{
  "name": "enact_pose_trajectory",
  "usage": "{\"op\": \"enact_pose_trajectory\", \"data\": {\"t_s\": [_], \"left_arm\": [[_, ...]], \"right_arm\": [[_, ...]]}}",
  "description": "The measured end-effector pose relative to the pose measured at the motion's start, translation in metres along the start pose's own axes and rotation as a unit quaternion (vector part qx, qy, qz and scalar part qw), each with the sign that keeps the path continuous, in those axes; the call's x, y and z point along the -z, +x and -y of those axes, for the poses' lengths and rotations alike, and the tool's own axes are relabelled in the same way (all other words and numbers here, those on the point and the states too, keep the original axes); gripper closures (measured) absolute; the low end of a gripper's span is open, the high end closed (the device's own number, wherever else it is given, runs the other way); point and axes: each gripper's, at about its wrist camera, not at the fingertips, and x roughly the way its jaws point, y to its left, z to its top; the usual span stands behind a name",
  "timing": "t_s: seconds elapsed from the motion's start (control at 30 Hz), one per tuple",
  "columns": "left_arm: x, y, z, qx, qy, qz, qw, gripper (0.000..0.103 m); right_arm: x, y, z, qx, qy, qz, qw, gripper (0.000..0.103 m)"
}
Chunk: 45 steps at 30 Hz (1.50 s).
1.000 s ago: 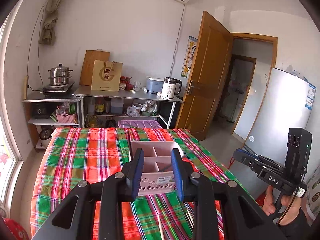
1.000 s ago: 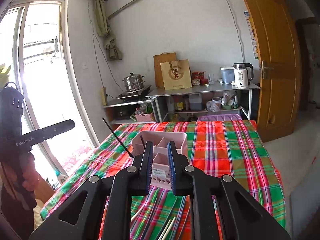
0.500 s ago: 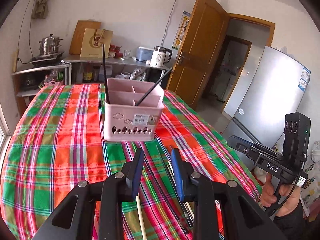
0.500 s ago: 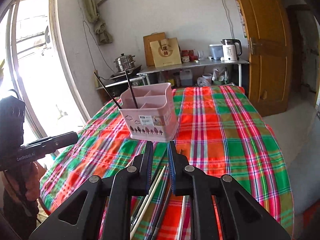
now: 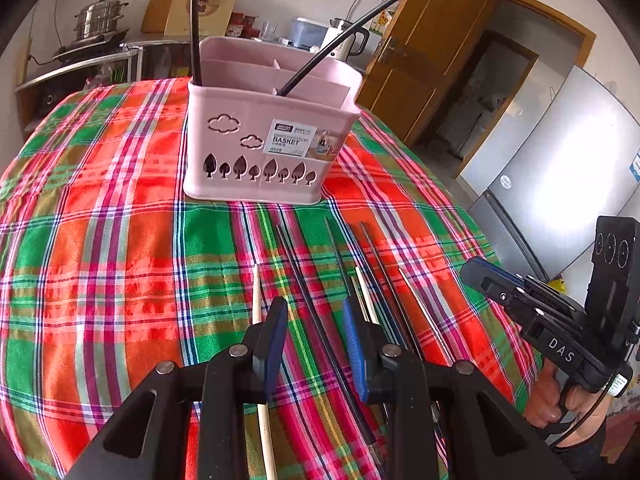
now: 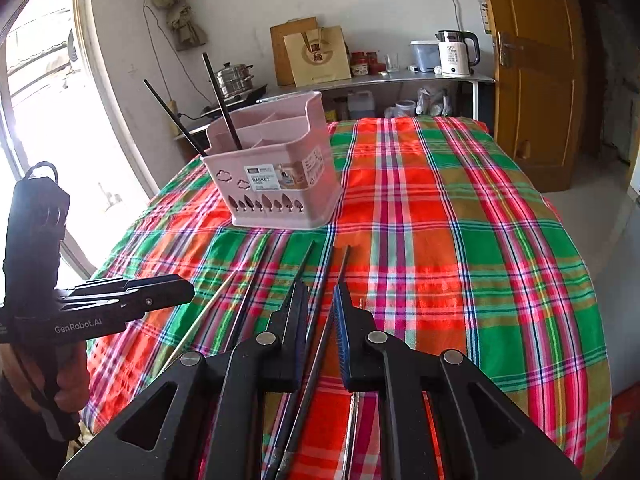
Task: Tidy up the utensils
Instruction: 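Move both tools back to the loose chopsticks and close each on one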
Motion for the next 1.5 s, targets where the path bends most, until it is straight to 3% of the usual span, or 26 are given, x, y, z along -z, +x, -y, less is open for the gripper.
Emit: {"op": "enact_pose_trajectory", "data": {"t_s": [0.33, 0.93, 1.23, 1.5], "left_arm": [[-0.009, 0.040, -0.005, -0.016, -0.010, -0.039, 0.9991, 0.075], [-0.011, 0.067, 0.005, -0.053, 0.004, -0.053, 0.9971, 0.075], [-0.019, 0.080, 0.019, -0.096, 0.029, -0.054, 0.9935, 0.094], [-0.018, 0.068, 0.009, -0.078, 0.016, -0.051, 0.9955, 0.095]], "right_arm": [[0.000, 0.043, 0.003, 0.011, -0.005, -0.048, 0.999, 0.089], [0.001, 0.076, 0.001, 0.036, -0.018, -0.087, 0.995, 0.090], [-0.001, 0.079, -0.001, 0.046, -0.022, -0.086, 0.995, 0.095], [-0.004, 0.071, 0.001, 0.034, -0.011, -0.074, 0.997, 0.098]]}}
